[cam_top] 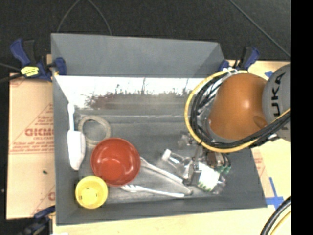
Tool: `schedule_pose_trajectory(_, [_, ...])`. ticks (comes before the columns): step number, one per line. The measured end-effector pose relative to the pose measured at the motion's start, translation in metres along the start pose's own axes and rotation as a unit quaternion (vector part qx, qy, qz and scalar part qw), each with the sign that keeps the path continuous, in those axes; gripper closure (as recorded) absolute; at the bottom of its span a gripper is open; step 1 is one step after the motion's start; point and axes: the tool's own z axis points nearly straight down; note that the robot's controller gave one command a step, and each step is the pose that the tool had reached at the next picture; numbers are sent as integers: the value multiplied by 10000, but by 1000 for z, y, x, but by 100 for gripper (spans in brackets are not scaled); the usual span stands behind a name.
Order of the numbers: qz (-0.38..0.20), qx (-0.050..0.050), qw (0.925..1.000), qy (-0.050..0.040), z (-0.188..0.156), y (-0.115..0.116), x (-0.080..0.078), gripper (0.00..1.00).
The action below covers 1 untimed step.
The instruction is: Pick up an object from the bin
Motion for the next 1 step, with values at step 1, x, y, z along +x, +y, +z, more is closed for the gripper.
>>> schedule_pose_trajectory(1, [2052,5,9787,-1,41,-27,-36,0])
